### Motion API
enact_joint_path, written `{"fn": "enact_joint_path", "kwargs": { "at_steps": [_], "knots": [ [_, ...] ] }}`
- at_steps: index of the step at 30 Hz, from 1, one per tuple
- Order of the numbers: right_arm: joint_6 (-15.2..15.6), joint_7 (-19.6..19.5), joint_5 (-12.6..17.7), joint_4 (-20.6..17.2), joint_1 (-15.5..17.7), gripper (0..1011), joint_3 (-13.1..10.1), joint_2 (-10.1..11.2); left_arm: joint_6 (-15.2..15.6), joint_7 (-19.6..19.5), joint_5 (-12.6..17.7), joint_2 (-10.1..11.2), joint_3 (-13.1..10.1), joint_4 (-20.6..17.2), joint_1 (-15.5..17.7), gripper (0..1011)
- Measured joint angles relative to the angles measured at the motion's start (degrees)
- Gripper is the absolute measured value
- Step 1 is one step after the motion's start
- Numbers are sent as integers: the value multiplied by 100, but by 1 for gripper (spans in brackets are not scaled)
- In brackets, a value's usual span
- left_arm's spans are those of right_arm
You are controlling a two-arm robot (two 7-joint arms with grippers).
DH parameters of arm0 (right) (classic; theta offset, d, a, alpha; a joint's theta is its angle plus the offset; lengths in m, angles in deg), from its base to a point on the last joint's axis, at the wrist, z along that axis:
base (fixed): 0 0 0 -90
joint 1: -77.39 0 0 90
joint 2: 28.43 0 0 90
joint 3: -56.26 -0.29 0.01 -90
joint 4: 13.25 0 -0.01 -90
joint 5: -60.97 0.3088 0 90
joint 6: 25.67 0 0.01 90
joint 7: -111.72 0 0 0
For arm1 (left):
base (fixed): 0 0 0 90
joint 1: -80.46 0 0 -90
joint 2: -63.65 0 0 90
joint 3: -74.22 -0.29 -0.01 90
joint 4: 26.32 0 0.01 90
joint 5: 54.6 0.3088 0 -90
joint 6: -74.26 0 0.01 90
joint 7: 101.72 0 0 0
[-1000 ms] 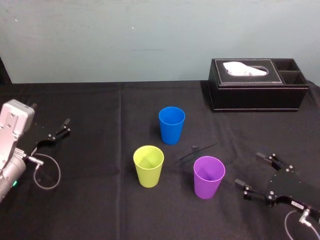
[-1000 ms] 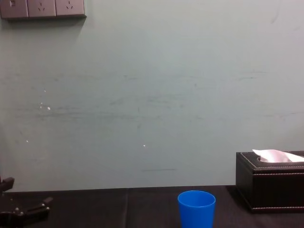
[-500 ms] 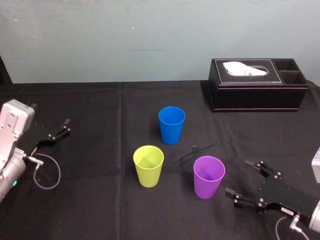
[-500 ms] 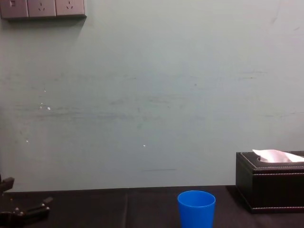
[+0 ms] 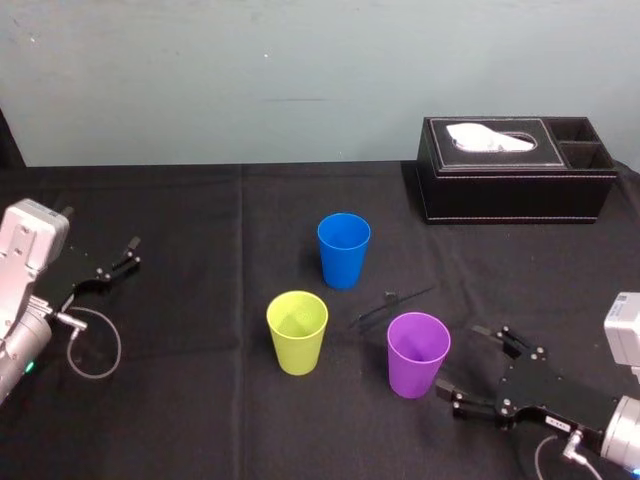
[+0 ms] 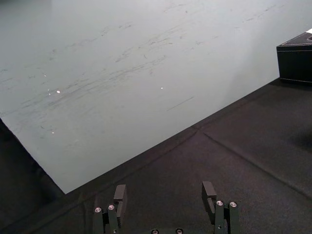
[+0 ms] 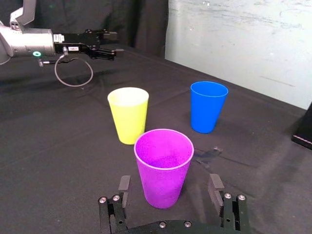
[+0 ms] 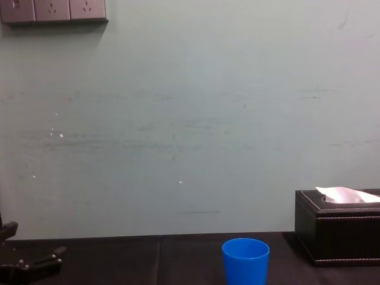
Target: Stack the three plastic cups sequentially using one hand.
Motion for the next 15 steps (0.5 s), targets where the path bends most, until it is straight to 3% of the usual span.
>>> {"fn": "enact_joint_path", "kwargs": {
  "at_steps": [15],
  "knots": [
    [74,47,-24,157,-235,1003,222,-143,0,0,0,0,0,0,0,1010]
  ]
}}
